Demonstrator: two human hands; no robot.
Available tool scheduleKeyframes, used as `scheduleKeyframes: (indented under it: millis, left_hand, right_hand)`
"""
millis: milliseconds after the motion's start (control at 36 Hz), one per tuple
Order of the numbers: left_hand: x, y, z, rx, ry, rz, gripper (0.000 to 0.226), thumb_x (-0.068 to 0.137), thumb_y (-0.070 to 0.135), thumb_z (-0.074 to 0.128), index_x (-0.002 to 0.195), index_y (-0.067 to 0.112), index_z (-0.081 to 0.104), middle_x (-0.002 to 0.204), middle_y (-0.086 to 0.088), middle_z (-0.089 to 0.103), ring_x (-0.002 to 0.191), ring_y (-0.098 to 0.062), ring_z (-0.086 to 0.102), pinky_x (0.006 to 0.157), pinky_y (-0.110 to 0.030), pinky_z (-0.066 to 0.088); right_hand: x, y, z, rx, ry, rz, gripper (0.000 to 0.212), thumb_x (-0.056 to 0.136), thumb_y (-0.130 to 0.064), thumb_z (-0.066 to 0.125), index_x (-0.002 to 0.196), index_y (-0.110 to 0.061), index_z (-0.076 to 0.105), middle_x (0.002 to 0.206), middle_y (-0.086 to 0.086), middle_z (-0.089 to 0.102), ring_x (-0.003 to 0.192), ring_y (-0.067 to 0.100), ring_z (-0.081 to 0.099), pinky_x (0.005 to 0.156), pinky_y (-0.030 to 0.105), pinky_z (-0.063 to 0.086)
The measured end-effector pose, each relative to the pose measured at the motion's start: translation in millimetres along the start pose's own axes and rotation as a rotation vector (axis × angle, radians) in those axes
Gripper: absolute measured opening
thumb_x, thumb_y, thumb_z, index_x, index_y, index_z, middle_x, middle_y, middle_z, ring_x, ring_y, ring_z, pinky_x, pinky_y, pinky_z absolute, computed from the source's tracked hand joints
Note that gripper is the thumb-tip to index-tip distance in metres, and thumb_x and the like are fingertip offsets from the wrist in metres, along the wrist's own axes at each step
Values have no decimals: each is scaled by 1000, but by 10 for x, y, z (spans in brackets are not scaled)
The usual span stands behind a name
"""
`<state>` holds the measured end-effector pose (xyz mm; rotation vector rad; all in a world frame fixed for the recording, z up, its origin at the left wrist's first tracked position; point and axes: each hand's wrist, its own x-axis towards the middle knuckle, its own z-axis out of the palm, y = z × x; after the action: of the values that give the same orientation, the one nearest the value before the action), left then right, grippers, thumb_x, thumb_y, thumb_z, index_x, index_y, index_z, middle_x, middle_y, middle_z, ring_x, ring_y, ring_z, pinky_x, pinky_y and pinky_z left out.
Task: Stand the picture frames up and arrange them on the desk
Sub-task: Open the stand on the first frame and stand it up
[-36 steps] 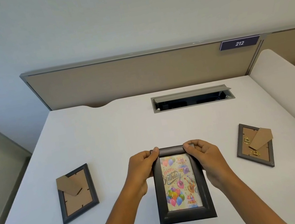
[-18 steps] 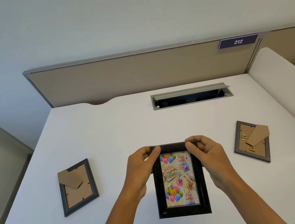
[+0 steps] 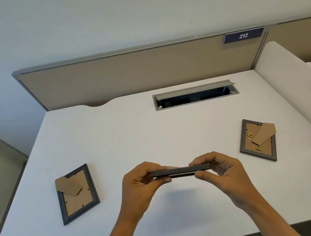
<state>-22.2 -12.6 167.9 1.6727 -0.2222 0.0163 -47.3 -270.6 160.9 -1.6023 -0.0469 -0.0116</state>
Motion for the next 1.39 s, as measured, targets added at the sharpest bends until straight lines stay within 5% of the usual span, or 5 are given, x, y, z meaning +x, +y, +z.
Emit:
scheduleKeyframes:
  millis: [222,389,611,917,1389]
  left_hand:
    - [-137,13,-6,68,10,134,25,84,20,82,109,21,83,106,6,81,106,-21,76,100,-20,56]
    - [-181,8,12,77,-13,156,25,85,12,82,108,21,83,107,5,81,105,-26,76,106,-28,55]
    - [-201,22,96,50,-59,181,27,84,1,84,106,17,83,104,3,82,100,-29,77,109,-35,54]
    - [-52,-35,231,54,-45,67,20,85,20,85,104,18,83,101,-3,80,99,-30,75,89,-29,62]
    - [771,-215,946,-99,-33,-164,37,85,16,86,118,31,77,113,9,79,111,-10,73,80,-21,63]
  right_hand:
    - [-38,92,-106,-296,-121,33,57,83,-38,89,135,-32,65,139,-14,69,133,11,60,111,26,45]
    - [-58,181,-138,-423,-246,163,60,90,-38,86,140,-49,53,138,-38,58,129,-17,50,92,-2,43]
    - [-76,182,-149,-400,-329,213,56,93,-39,84,141,-46,57,141,-28,63,130,5,62,106,19,52]
    - [-126,339,-203,-172,-211,261,77,77,-65,91,146,-52,60,147,-29,64,138,-10,54,106,18,38]
    - [153,441,-528,207,23,392,85,81,-98,50,139,-41,72,145,-7,73,136,13,65,125,53,39]
